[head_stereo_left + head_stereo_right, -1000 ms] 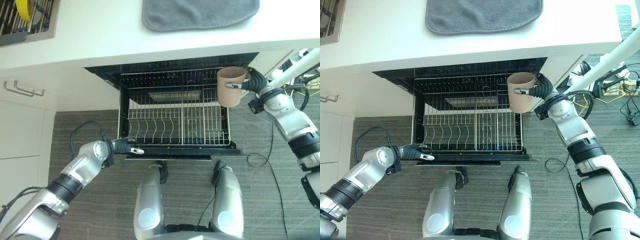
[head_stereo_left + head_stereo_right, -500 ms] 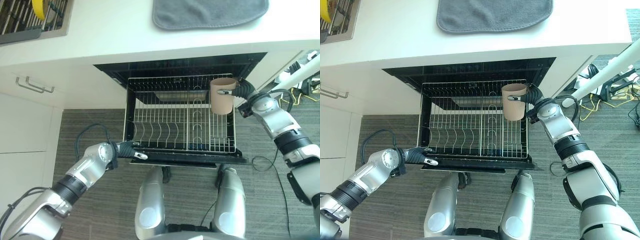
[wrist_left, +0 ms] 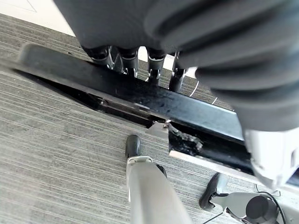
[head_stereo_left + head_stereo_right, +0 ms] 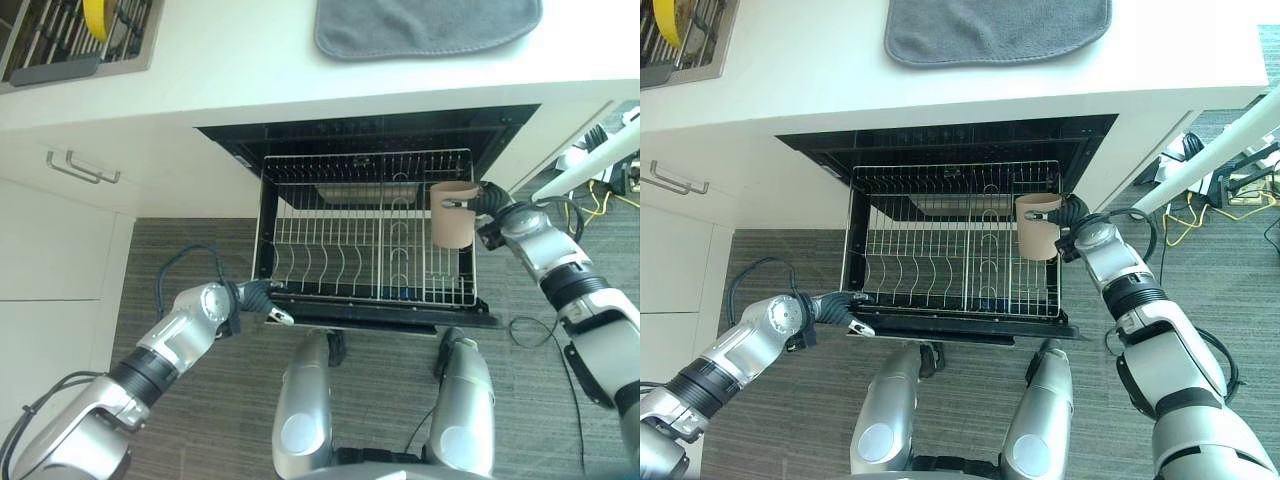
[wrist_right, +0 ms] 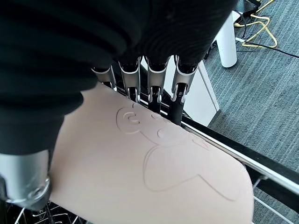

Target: Place the dishes in the dishwasher.

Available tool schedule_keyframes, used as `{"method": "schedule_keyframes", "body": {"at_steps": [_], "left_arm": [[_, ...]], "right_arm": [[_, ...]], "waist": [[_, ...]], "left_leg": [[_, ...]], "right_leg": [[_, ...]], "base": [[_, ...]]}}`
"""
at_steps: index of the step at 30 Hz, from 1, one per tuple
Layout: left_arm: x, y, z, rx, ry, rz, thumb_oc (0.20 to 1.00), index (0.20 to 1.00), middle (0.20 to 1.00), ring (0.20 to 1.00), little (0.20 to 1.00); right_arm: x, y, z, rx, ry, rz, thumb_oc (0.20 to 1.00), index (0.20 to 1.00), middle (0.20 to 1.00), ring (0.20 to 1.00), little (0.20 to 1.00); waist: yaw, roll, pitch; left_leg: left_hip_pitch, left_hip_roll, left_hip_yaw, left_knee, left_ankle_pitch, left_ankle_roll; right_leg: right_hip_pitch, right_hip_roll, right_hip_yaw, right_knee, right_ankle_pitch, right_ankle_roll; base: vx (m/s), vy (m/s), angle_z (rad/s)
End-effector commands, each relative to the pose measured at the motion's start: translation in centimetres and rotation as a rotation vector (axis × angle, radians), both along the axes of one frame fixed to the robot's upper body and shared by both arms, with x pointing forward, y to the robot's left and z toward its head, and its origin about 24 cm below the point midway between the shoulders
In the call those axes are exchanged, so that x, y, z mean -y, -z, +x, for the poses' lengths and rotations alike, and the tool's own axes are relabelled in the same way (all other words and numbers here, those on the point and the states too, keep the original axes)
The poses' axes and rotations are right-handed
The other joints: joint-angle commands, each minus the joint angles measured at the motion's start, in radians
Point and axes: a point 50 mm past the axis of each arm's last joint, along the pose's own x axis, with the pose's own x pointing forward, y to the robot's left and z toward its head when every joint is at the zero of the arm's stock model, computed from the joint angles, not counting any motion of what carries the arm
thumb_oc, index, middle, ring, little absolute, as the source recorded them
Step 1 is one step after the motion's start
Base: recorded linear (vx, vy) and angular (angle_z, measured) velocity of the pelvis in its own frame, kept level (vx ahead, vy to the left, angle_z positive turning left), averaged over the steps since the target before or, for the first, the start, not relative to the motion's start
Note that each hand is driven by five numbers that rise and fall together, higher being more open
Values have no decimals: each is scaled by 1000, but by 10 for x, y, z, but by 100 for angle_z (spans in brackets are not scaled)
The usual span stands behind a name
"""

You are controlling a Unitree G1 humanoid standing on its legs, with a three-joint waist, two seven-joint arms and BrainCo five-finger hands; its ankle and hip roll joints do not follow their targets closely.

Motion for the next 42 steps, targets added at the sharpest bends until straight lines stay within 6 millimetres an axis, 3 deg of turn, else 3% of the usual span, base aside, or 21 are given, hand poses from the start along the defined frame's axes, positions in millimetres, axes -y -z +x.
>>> {"method": "schedule_keyframes", "body": {"at_steps": [1,11,12,13,27,36,42], "left_arm": [[14,33,-37,-210,78,-38,1000,1000,1000,1000,1000],[16,26,-31,-196,78,-61,1000,1000,1000,1000,1000],[16,26,-31,-201,85,-61,1000,1000,1000,1000,1000],[18,27,-32,-207,95,-57,1000,1000,1000,1000,1000],[17,26,-35,-211,72,-70,1000,1000,1000,1000,1000],[17,35,-49,-208,30,-91,1000,1000,1000,1000,1000],[12,39,-58,-182,-31,-113,1000,1000,1000,1000,1000]], "right_arm": [[12,-8,4,16,65,4,200,200,200,200,200],[18,5,4,-66,141,-28,206,206,206,206,206],[20,5,4,-71,161,-26,749,749,749,749,749],[21,5,5,-73,173,-24,1000,1000,1000,1000,1000],[18,-8,6,36,208,77,1000,1000,1000,1000,1000],[-1,-55,3,282,102,224,1000,1000,1000,1000,1000],[-25,-77,-26,424,-81,401,1000,1000,1000,1000,1000]], "waist": [[51,15,-16],[66,27,-14],[70,28,-15],[73,29,-17],[62,27,-13],[30,21,-13],[-8,5,-13]], "left_leg": [[29,32,-56,16,-93,8],[27,29,-61,11,-82,7],[27,29,-63,13,-82,8],[29,28,-64,14,-82,7],[33,35,-59,21,-81,7],[49,44,-40,11,-79,5],[61,53,-22,9,-81,9]], "right_leg": [[-3,-24,-28,-34,11,-22],[-3,-32,-34,-31,17,-20],[-2,-34,-36,-29,17,-20],[0,-36,-38,-27,17,-19],[0,-32,-26,-17,17,-18],[7,-18,-13,-23,14,-16],[13,-5,2,-23,9,-16]], "base": [[0,0,0],[2,-2,0],[25,-16,4],[27,-7,3],[3,0,1],[13,16,-1],[26,31,-9]]}}
